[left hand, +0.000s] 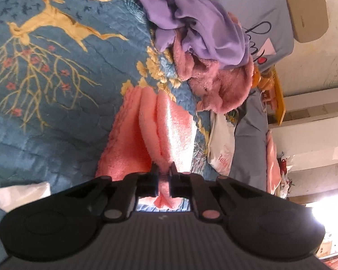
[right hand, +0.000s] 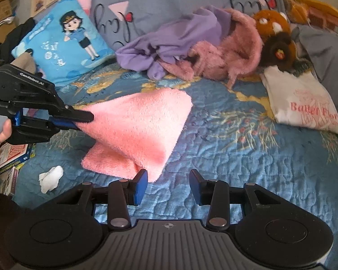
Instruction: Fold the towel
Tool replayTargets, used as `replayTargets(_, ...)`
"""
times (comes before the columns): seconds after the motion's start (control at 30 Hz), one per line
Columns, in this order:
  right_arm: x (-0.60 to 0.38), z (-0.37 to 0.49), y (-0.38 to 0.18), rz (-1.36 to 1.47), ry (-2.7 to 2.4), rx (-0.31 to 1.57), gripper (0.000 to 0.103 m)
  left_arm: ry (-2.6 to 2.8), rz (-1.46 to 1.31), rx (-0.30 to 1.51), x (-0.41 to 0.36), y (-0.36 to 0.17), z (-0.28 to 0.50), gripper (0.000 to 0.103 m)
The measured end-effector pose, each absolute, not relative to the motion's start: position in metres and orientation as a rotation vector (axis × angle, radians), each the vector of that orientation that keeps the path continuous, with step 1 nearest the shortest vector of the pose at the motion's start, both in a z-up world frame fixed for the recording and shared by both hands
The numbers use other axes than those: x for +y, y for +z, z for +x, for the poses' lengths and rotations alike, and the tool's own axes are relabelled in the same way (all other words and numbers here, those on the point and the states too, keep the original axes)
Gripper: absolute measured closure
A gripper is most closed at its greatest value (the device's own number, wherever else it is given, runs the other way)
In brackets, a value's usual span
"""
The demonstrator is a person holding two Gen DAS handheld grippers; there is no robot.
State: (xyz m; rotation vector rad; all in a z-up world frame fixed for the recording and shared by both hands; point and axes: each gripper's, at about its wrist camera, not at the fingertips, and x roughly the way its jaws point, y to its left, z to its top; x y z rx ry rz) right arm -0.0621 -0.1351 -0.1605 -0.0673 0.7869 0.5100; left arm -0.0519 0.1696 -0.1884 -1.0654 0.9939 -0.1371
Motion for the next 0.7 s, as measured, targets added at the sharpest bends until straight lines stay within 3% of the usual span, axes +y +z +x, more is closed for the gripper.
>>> replayTargets(0.47, -0.108, -0.024, -0.141, -0.054, 0.500, 0.698, 0.059, 0.007, -1.095, 1.179, 0.173, -0.212, -0.073, 0.094)
replayTargets(0.7, -0.095, 0.028, -0.158, 0.118, 0.442, 0.828, 0.057, 0.021, -1.089, 1.188, 0.176, -0.214, -0.073, 0.094)
